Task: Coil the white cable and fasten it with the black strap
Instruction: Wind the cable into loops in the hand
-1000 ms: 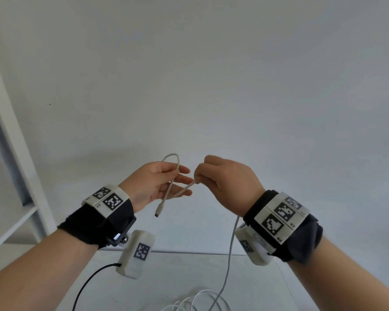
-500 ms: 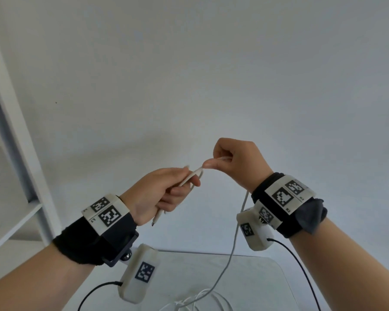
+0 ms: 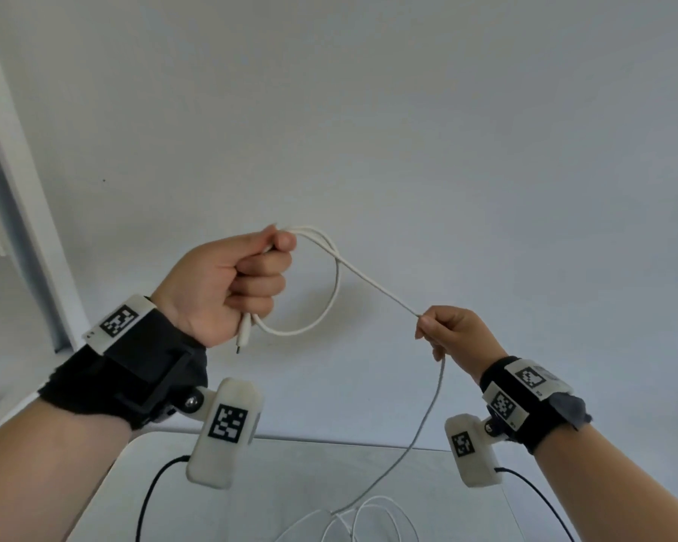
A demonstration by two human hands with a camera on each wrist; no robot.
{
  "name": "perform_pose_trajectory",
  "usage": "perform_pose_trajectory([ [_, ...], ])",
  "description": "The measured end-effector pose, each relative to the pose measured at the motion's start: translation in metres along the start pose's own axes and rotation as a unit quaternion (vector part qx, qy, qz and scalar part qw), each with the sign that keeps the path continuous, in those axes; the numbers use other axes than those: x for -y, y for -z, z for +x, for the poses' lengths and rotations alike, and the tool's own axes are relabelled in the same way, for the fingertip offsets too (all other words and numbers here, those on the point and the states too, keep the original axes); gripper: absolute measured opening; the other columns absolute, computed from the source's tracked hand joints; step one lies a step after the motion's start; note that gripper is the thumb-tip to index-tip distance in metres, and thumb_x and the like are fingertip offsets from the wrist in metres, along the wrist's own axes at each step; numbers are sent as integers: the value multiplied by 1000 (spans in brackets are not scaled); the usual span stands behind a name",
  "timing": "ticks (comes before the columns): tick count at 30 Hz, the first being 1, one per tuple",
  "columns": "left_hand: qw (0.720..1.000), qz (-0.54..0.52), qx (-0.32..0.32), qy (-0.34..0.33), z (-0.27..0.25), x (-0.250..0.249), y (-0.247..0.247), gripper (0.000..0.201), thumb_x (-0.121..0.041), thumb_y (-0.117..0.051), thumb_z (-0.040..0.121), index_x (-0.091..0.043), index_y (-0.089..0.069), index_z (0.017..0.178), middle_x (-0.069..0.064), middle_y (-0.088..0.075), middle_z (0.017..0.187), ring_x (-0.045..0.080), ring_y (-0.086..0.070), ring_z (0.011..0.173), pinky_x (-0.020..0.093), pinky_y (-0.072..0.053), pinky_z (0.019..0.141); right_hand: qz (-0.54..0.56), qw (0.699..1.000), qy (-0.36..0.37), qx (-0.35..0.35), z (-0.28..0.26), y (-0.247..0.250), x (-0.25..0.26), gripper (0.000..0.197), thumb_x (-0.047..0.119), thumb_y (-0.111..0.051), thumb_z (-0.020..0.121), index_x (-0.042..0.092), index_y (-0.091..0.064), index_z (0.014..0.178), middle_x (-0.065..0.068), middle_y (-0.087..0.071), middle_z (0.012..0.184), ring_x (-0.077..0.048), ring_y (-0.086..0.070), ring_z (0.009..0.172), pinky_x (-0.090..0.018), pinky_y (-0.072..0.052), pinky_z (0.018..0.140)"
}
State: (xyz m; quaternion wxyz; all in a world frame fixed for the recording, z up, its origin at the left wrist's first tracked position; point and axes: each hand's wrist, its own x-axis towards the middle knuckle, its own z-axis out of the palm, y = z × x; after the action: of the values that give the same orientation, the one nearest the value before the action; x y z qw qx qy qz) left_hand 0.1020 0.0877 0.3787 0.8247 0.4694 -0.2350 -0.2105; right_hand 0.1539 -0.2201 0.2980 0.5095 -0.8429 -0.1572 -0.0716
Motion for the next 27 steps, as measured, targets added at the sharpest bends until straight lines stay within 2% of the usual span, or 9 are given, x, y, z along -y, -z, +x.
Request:
perform_pose_trajectory([
  [2,997,-57,47,17,1,-8,7,17,-28,-54,87,-16,-62,80,-8,-25,55,5,-20,42,17,-24,34,2,1000,-29,3,-7,1,-12,32,8,-52,90,15,-61,60,10,-38,42,-4,-39,39,-22,-46,50],
  [4,984,-145,89,44,2,-14,15,31,-25,-34,99,-6,-57,94,-3,-31,61,10,-28,48,24,-29,42,32,997,-63,5,-14,2,-22,29,8,-49,91,12,-63,66,9,-37,44,-4,-37,41,-22,-50,54],
  [7,990,-129,59,19,3,-15,17,35,-26,-28,100,-7,-57,92,-3,-30,60,10,-26,48,23,-28,41,66,993,-94,-11,-21,3,-30,18,9,-50,91,10,-62,79,5,-39,50,-7,-36,44,-23,-49,54],
  [10,998,-17,-44,-46,4,-9,8,29,-31,-35,92,-20,-56,74,-8,-28,47,7,-13,42,14,-21,31,47,994,-87,-57,-20,-1,-30,15,11,-53,89,12,-58,76,4,-35,52,-10,-29,44,-21,-29,43],
  [13,996,-48,-44,-69,8,-3,9,26,-29,-36,92,-20,-54,76,-8,-37,48,5,-19,42,11,-29,34,-39,994,-57,-89,-18,-9,-23,14,17,-59,86,15,-59,72,8,-36,47,-8,-29,41,-16,-26,41],
  [16,993,-56,-73,-73,11,1,7,26,-28,-37,91,-20,-55,75,-9,-43,49,3,-40,44,15,-46,47,-102,992,-31,-73,-19,-22,-8,13,20,-61,85,17,-60,72,11,-39,40,-4,-33,37,-13,-28,41],
  [20,988,-23,-112,-107,15,15,1,27,-23,-36,94,-15,-54,76,-4,-63,61,16,-68,66,28,-58,68,-188,982,15,-12,-26,-40,19,15,24,-59,85,24,-58,71,9,-39,45,-6,-34,41,-15,-33,45],
  [23,988,-9,-110,-106,17,23,-1,31,-22,-32,98,-13,-54,77,5,-73,79,29,-70,89,34,-57,79,-237,970,55,30,-31,-52,38,11,27,-56,87,23,-60,77,9,-41,46,-7,-37,44,-17,-34,50],
  [27,987,29,-120,-105,19,29,-2,30,-21,-33,97,-11,-54,79,11,-73,92,36,-66,99,38,-53,89,-268,954,117,60,-37,-62,59,14,30,-53,89,19,-63,85,12,-40,49,-4,-40,49,-24,-38,57],
])
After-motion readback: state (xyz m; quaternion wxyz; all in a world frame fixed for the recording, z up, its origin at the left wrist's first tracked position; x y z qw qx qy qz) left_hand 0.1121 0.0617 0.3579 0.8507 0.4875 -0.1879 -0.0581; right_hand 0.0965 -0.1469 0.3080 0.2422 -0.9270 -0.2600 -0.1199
